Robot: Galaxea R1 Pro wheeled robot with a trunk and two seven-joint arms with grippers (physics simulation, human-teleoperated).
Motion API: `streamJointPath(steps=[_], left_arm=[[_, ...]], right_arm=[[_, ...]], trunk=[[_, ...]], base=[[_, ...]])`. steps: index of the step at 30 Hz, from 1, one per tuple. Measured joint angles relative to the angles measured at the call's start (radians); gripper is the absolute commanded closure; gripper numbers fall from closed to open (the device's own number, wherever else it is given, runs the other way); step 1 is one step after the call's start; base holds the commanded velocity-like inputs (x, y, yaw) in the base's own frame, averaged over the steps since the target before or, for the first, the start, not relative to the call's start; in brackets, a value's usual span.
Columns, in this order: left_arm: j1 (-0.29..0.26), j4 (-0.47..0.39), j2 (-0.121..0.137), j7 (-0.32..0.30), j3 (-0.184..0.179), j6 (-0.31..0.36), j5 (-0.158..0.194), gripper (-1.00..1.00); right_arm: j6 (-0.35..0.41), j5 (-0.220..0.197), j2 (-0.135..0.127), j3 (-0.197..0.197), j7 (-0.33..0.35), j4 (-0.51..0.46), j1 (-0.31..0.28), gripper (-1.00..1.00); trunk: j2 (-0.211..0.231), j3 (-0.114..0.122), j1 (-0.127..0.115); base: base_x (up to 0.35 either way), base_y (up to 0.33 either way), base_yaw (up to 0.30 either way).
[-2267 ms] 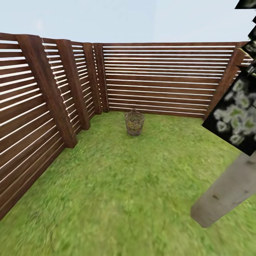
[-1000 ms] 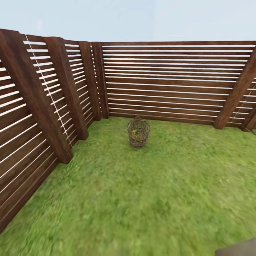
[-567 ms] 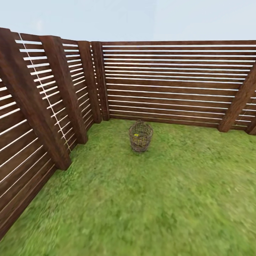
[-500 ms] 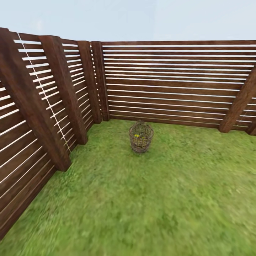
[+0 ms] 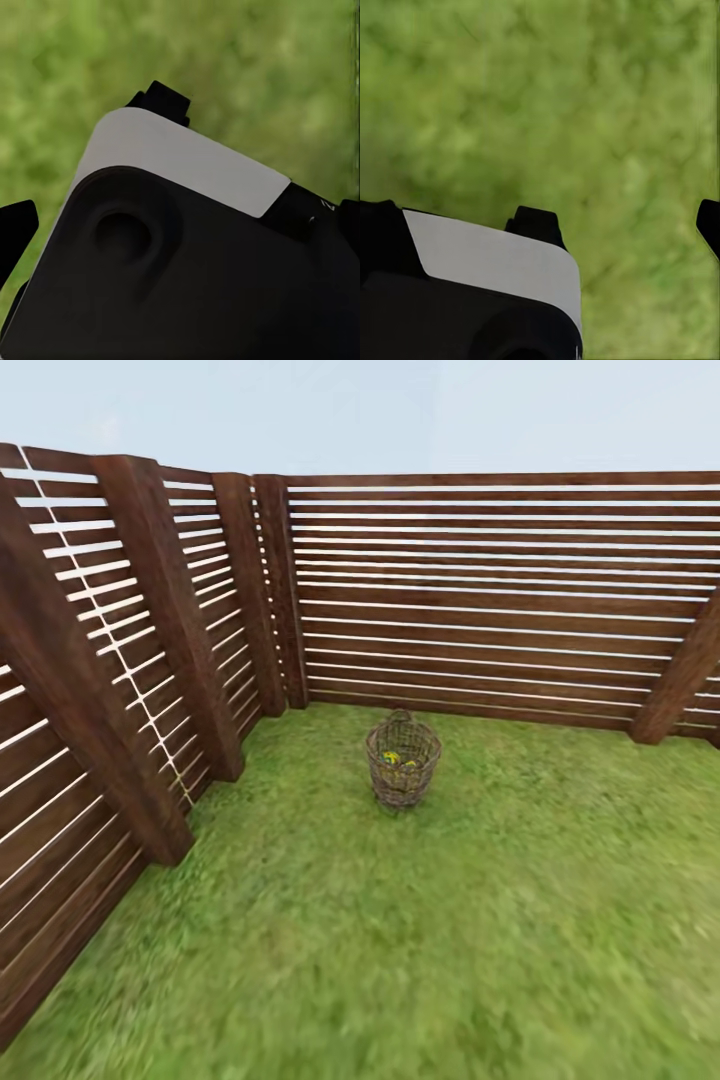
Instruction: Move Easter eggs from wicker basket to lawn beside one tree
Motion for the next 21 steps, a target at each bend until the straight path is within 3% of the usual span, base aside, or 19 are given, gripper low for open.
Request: streamJointPath(steps=[6,12,17,21], left_arm=[[0.0,0.002,-0.014,0.0,-0.001,-0.001,0.0,-1.0],[0.004,0.013,-0.032,0.001,0.0,0.0,0.0,-1.0],[0.01,0.038,-0.036,0.001,0.0,-0.034,0.001,-1.0],[0.011,0.035,-0.033,0.001,0.001,-0.05,0.002,-1.0]], right_arm=[[-0.015,0.002,0.001,0.001,0.002,-0.001,0.0,-1.0],[-0.028,-0.001,-0.009,0.001,0.056,0.0,0.0,-1.0],[-0.03,-0.002,-0.01,0.001,0.084,0.0,0.0,-1.0],[-0.028,0.007,-0.004,0.003,0.086,0.001,0.0,-1.0]], trunk=[[0.0,0.0,0.0],[0.0,0.0,0.001],[0.0,0.0,0.001],[0.0,0.0,0.0]], base=[[0.319,0.001,0.0],[0.067,0.0,0.0],[0.022,0.0,0.0],[0.246,0.0,0.0]])
